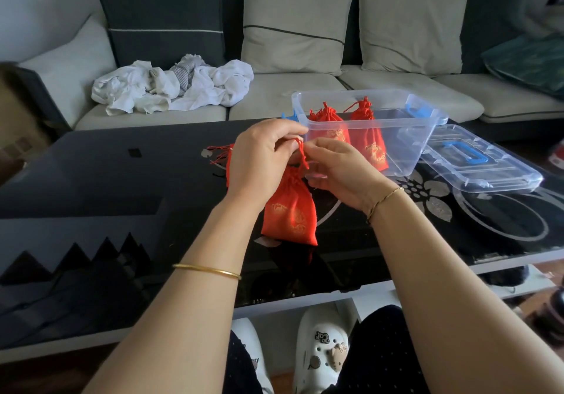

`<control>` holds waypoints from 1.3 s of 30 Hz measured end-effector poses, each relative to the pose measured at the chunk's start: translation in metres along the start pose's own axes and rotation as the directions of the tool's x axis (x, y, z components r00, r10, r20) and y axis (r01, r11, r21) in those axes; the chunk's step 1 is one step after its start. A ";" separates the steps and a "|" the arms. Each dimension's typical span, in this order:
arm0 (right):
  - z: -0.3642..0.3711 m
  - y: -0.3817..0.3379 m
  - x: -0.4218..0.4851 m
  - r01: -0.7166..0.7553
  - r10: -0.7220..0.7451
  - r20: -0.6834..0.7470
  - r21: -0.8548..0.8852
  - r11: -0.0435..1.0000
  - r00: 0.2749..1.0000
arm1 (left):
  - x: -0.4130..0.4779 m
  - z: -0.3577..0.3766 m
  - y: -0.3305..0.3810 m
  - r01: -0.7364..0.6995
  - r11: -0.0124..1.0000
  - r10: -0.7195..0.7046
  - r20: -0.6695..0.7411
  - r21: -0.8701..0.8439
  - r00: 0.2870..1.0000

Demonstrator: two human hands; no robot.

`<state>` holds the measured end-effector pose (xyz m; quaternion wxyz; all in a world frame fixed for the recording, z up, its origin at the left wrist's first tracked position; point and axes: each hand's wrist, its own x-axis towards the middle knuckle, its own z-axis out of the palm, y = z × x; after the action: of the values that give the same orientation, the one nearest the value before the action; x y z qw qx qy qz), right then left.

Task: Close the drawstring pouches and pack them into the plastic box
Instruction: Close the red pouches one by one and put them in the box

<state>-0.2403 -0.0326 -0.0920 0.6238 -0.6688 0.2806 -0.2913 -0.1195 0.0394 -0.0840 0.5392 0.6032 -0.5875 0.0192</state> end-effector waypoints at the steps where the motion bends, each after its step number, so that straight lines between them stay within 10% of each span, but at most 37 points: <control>1: -0.001 -0.001 0.000 0.013 -0.017 -0.051 -0.071 0.997 0.999 | 0.001 -0.001 0.000 0.045 0.999 -0.044 0.028 -0.028 0.999; 6: -0.003 -0.002 0.000 0.051 -0.073 -0.238 -0.098 0.994 0.969 | 0.001 -0.008 -0.002 0.347 0.907 -0.318 0.152 -0.238 0.936; 15: 0.000 0.003 0.000 -0.032 0.140 -0.085 0.739 0.673 0.986 | 0.000 -0.006 -0.007 0.607 0.774 -0.598 0.109 -0.177 0.794; 19: -0.011 0.014 -0.002 -0.169 0.334 -0.176 0.598 0.784 0.926 | 0.003 -0.008 -0.008 0.674 0.600 -0.711 0.098 -0.431 0.696; 23: -0.010 0.021 0.000 -0.174 0.379 -0.246 0.587 0.791 0.892 | 0.000 -0.005 -0.001 0.624 0.506 -0.611 0.262 -0.596 0.747; 31: -0.004 -0.009 -0.001 0.092 0.029 -0.291 0.396 0.913 0.956 | 0.000 -0.009 -0.001 0.624 0.752 -0.493 0.445 -0.215 0.748; 39: 0.010 -0.014 0.000 -0.023 0.025 -0.274 0.011 1.000 0.961 | 0.000 -0.005 0.002 0.571 0.804 -0.464 0.424 -0.166 0.778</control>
<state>-0.2327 -0.0255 -0.0787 0.5851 -0.6161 0.3712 -0.3746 -0.1179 0.0434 -0.0812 0.4861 0.6509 -0.4822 -0.3280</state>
